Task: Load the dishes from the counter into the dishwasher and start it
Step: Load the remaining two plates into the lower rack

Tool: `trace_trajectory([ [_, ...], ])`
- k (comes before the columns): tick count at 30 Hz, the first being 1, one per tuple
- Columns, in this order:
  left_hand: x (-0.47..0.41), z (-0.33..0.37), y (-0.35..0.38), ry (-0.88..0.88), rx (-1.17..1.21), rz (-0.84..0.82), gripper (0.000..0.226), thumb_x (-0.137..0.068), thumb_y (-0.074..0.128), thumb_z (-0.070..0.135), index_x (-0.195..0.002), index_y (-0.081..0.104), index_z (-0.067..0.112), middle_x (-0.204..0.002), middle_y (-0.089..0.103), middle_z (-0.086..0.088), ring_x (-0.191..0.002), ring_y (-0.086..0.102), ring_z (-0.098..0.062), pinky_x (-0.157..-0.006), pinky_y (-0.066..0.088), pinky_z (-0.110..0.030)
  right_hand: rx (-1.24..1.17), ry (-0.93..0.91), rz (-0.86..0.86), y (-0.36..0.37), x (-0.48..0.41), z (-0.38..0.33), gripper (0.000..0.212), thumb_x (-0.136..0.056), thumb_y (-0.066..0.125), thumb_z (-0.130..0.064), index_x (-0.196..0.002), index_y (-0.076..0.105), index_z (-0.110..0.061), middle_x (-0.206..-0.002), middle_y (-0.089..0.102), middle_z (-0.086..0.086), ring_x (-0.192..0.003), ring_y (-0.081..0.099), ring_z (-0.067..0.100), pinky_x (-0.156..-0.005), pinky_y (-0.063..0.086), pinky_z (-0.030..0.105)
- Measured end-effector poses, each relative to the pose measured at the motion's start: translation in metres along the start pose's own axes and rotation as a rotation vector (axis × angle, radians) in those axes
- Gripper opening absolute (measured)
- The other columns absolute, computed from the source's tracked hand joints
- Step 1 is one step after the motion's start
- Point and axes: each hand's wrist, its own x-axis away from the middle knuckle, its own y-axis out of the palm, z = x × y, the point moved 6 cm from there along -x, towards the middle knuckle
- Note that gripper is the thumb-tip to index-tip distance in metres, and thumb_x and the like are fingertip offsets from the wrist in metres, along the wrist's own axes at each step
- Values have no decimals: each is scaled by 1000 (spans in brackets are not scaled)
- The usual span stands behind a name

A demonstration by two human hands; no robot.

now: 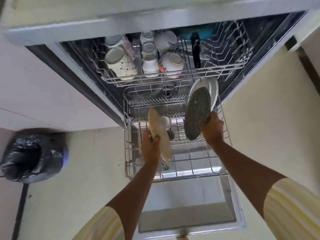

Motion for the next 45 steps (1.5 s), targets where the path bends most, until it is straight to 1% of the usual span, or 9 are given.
trace_trajectory([
  [6,-52,3,49,-17,-4,-113,22,-89,49,-1,-108,42,7,-103,54,-5,-92,53,-21,-68,48,-28,14,-34,-17,33,-77,3,29,-87,55,4,-115,50,2,-95,65,18,-75,59,22,-63,50,24],
  [10,-77,11,66,81,-56,-134,21,-90,47,-2,-106,38,7,-106,51,-5,-94,51,-18,-64,48,-18,22,-60,-27,45,-104,6,28,-89,52,2,-117,49,0,-96,64,16,-73,58,21,-61,49,22],
  [14,-94,21,81,182,-176,-144,21,-89,47,1,-109,39,4,-103,52,-5,-87,54,-20,-68,55,-31,67,-90,7,52,-122,-3,26,-92,50,-2,-117,49,1,-93,61,14,-74,57,23,-58,42,19],
  [18,-109,31,95,248,-173,-164,19,-89,47,1,-105,38,5,-100,54,-9,-83,56,-23,-64,54,-35,25,-86,-33,69,-136,-15,21,-96,44,-4,-114,51,4,-95,63,15,-77,59,21,-70,50,21],
  [22,-118,39,108,281,-196,-184,26,-90,47,0,-114,39,-2,-88,49,-4,-73,50,-14,-56,41,-12,18,-29,-72,87,-138,-11,23,-97,38,-5,-114,50,5,-96,63,18,-84,63,29,-77,52,31],
  [26,-126,42,121,282,-167,-205,20,-90,47,0,-105,36,8,-79,47,4,-66,46,-4,-49,42,-7,31,-10,-84,90,-143,4,28,-94,34,6,-120,45,5,-89,60,12,-76,53,22,-73,53,29],
  [33,-141,27,153,221,-148,-177,22,-90,49,4,-95,29,13,-64,39,5,-54,37,-8,-44,29,-15,106,-96,-214,87,-132,22,37,-97,48,-24,-120,43,4,-112,61,24,-106,58,38,-84,47,39],
  [41,-148,20,181,321,-284,-119,21,-92,45,3,-98,27,12,-60,40,9,-48,39,-6,-42,29,-13,56,-108,-190,88,-117,52,35,-98,46,-28,-112,48,4,-101,64,25,-94,65,36,-78,54,40],
  [45,-145,17,184,357,-310,-64,22,-93,43,4,-113,36,2,-63,44,2,-50,41,-15,-49,31,-23,42,-98,-193,86,-114,59,32,-97,47,-24,-112,49,4,-103,64,25,-97,63,36,-78,50,38],
])
